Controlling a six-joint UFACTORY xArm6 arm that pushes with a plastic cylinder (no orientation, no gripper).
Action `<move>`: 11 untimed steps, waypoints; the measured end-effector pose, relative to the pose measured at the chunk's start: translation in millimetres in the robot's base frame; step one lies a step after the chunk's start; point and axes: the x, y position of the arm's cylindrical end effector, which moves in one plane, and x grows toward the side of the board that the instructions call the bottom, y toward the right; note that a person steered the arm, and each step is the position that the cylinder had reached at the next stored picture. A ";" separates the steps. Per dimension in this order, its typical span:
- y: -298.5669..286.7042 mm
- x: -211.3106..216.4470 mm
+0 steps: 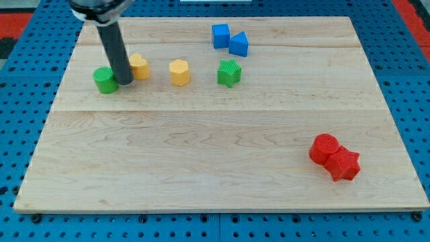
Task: Place the green star to the bottom right of the board
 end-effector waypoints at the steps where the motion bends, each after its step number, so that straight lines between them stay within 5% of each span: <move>1: -18.8 7.8; 2: -2.4 57.2; 3: 125.5 62.3; 4: 255.1 43.6; 5: 296.9 9.1; 6: 279.7 -39.6; 9: 177.7 40.2; 11: 153.1 34.5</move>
